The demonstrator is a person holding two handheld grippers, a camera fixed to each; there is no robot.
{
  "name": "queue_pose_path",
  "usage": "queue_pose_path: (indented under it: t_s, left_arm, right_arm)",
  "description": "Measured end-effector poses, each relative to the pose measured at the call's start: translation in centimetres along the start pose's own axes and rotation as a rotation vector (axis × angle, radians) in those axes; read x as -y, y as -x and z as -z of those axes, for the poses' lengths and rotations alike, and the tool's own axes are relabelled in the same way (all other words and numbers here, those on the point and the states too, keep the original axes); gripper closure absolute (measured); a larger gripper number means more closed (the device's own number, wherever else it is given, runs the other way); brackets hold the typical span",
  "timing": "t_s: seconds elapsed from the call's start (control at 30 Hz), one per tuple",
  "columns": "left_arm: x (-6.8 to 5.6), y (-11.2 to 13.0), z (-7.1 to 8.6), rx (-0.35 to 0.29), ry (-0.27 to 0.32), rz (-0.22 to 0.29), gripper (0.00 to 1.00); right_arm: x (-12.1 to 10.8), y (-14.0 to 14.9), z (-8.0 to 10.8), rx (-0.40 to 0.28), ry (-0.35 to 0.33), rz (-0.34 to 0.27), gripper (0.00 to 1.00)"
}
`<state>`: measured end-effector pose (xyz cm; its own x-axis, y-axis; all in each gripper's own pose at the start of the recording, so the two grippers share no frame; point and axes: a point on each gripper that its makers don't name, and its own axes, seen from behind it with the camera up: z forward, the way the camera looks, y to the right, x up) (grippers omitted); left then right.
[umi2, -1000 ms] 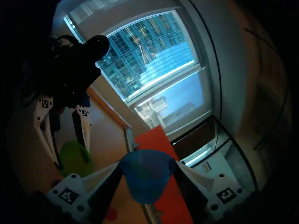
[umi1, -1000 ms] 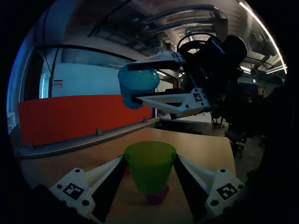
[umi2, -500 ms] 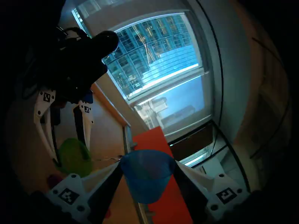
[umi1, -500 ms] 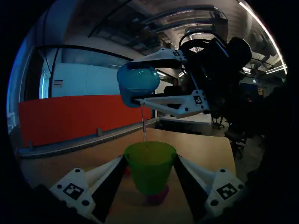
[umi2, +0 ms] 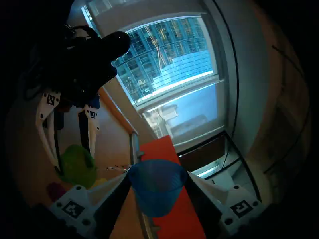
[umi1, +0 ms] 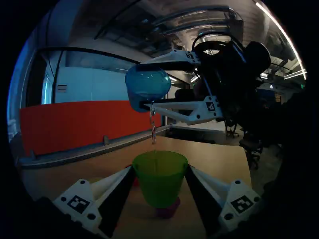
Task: Pour water
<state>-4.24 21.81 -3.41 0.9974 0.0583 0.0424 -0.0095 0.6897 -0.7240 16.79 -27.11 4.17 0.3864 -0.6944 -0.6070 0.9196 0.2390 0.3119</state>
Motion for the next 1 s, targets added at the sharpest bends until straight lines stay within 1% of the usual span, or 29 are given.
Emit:
queue_pose_path:
  t_s: [0.2,0.7,1.0]
  left_arm:
    - [0.0,-0.1,0.1,0.0,0.001,-0.001,0.13]
    - [-0.3,-0.1,0.1,0.003,0.007,-0.008,0.13]
    - [-0.2,-0.1,0.0,0.001,0.007,-0.005,0.13]
  right_arm:
    - [-0.3,0.0,0.0,-0.003,0.004,0.011,0.08]
    - [-0.7,-0.2,0.0,-0.005,0.012,0.061,0.08]
    - [-1.2,-0.3,0.0,-0.006,0.016,0.094,0.08]
